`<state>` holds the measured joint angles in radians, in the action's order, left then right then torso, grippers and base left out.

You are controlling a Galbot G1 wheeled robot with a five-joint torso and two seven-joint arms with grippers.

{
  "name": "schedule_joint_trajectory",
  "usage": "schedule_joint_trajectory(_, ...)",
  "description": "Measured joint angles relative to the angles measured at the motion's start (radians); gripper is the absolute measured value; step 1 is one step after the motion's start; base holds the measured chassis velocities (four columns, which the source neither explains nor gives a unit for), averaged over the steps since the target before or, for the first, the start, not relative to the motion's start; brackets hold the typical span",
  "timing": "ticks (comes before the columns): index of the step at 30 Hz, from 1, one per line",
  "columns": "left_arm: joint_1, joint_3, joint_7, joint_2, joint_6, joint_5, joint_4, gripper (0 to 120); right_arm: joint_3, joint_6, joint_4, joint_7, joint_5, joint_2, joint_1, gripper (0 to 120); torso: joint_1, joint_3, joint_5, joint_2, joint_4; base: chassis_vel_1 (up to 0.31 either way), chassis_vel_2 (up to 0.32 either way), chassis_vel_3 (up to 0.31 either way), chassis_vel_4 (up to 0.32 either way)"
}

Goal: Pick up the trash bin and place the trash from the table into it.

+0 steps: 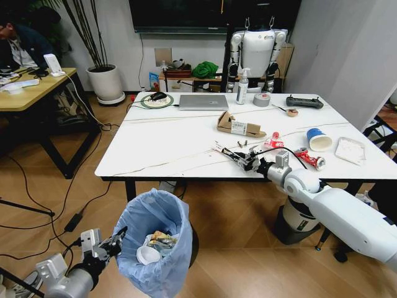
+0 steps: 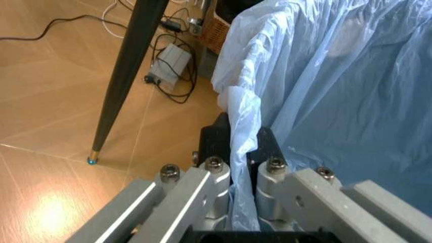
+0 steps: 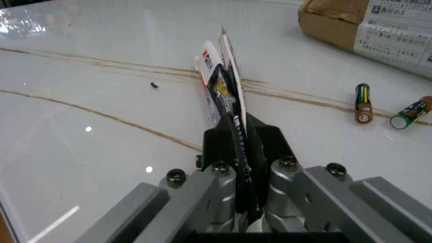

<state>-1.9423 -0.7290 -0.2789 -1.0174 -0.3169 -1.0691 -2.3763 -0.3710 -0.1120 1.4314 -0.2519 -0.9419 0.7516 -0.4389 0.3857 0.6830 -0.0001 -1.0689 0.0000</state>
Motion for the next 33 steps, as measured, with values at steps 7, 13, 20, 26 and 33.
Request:
schedule_joint_trajectory(7, 0.003, 0.005, 0.000, 0.003, 0.000, -0.002, 0.000, 0, -0.015, 0.000, 0.025, -0.008, 0.009, -0.019, -0.004, 0, 0.000, 0.000, 0.0000, 0.000, -0.0003, 0.000, 0.000, 0.000, 0.000)
schedule_joint_trajectory(13, 0.006, 0.019, 0.000, 0.012, 0.000, -0.005, 0.001, 0, 0.032, -0.009, 0.081, 0.002, -0.043, -0.021, -0.002, 0, 0.000, 0.000, 0.0007, 0.000, -0.0001, 0.000, 0.000, 0.000, 0.000)
schedule_joint_trajectory(20, 0.018, 0.048, 0.000, 0.024, 0.000, -0.008, 0.006, 0, 0.118, -0.004, 0.291, -0.014, -0.123, -0.111, -0.025, 0, 0.000, 0.000, 0.0001, 0.000, 0.0000, 0.000, 0.000, 0.000, 0.000)
schedule_joint_trajectory(26, 0.025, 0.052, -0.003, 0.038, 0.001, -0.020, 0.006, 0, 0.185, 0.027, 0.485, -0.033, -0.147, -0.210, -0.105, 0, 0.000, 0.000, 0.0004, 0.000, -0.0003, 0.000, 0.000, 0.000, 0.000)
schedule_joint_trajectory(33, 0.036, 0.062, -0.017, 0.051, -0.001, -0.035, -0.002, 0, 0.254, 0.076, 0.730, -0.052, -0.138, -0.311, -0.265, 0, 0.000, 0.000, 0.0000, 0.000, -0.0003, 0.000, 0.000, 0.000, 0.000)
